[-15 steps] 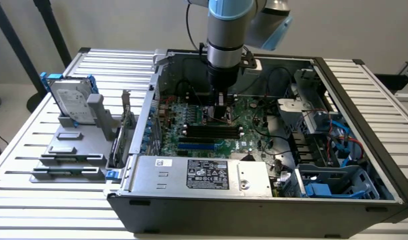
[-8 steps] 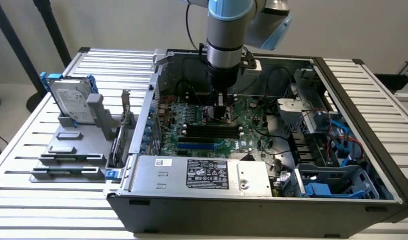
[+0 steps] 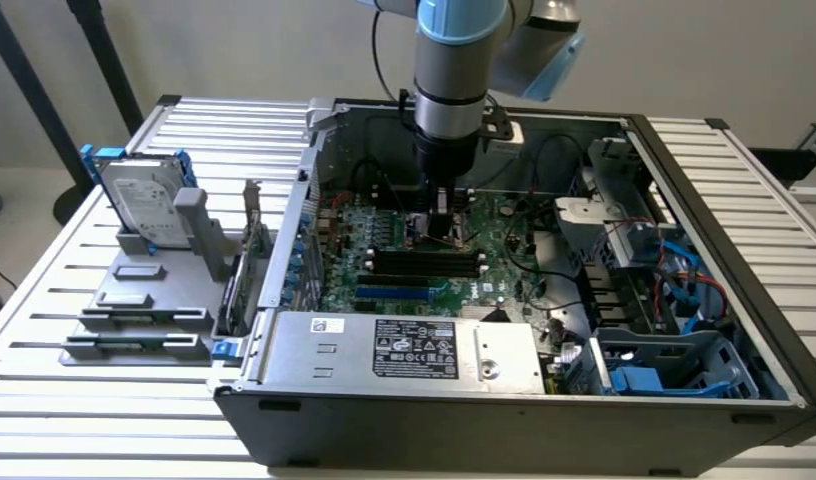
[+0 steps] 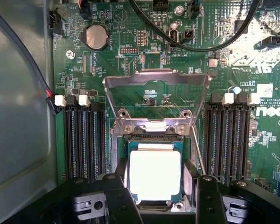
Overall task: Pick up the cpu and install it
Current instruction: 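Place the cpu into insertion slot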
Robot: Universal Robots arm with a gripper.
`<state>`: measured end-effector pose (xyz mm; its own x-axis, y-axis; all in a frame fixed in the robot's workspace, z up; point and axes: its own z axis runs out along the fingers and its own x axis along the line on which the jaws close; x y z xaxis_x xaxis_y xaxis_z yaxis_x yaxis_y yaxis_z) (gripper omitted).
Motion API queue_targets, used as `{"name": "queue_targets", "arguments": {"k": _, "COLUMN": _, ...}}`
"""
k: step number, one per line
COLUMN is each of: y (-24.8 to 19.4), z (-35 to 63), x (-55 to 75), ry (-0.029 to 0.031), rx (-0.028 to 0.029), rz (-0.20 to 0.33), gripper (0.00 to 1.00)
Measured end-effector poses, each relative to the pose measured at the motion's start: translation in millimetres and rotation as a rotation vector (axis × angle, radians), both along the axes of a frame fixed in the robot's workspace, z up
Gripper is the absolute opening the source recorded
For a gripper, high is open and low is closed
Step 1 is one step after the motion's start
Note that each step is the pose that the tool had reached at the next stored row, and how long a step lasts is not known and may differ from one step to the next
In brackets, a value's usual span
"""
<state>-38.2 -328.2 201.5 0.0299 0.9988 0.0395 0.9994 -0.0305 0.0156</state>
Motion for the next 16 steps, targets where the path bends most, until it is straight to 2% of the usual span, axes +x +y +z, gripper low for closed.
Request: {"name": "queue_targets", "arguments": {"k": 16, "y": 0.0, "z": -3.4, "x": 0.9, "ry": 0.0000, "rx": -0.0001, "rz": -0.001, "gripper": 0.55}}
